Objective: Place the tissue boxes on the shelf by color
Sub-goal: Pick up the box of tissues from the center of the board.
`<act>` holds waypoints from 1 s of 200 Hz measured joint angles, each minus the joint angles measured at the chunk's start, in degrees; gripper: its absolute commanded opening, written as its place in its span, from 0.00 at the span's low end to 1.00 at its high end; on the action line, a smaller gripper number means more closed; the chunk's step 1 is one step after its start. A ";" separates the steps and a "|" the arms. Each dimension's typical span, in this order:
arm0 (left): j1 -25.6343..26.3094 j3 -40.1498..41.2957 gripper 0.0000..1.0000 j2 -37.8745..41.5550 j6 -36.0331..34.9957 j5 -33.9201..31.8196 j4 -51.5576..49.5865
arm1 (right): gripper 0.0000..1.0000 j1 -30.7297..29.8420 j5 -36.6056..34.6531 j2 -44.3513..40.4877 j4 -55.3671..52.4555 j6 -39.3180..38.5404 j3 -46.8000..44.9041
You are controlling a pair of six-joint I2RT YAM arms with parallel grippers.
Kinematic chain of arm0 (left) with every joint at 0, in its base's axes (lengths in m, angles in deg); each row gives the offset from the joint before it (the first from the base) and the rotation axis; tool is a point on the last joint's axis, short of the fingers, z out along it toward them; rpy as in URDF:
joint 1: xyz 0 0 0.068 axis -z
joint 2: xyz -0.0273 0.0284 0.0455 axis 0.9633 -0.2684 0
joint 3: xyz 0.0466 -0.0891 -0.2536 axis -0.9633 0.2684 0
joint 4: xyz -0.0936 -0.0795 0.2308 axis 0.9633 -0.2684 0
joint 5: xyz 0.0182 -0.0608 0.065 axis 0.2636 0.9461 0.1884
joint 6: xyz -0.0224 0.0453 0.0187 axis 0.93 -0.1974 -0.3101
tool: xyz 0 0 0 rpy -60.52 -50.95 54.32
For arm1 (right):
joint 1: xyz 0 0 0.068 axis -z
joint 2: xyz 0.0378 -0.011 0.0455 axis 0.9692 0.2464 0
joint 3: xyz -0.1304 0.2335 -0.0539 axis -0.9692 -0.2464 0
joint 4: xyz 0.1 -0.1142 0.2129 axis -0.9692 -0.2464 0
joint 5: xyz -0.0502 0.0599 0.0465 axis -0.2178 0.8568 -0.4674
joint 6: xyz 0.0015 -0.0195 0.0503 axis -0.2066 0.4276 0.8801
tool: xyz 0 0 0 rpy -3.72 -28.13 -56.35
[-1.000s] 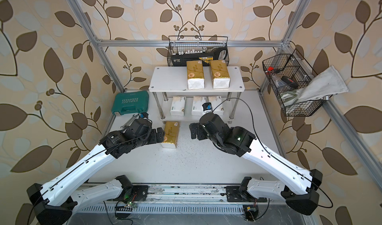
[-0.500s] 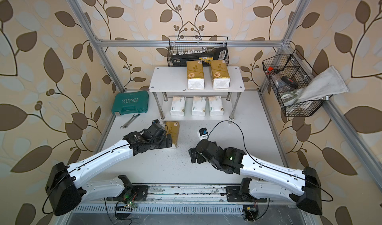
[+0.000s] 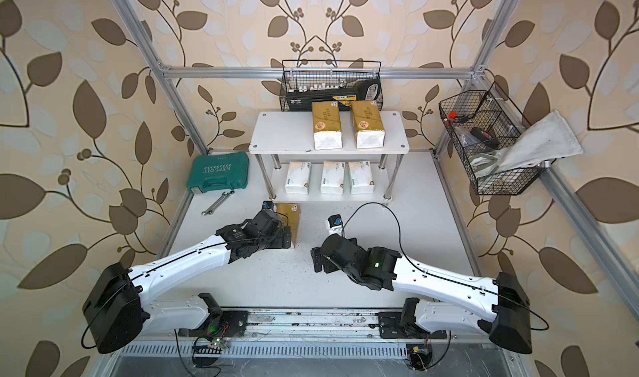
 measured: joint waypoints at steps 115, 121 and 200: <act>0.00 1.25 0.99 -7.04 -1.51 1.27 5.73 | 0.99 0.02 -0.02 0.11 -1.97 -0.52 0.90; 0.00 1.38 0.99 -7.34 -1.51 1.22 5.99 | 0.99 0.02 -0.07 -0.20 -2.16 -0.66 0.90; 0.00 1.99 0.99 -13.09 -1.01 -0.92 9.33 | 0.99 0.02 -0.28 -1.66 -2.84 -0.87 0.90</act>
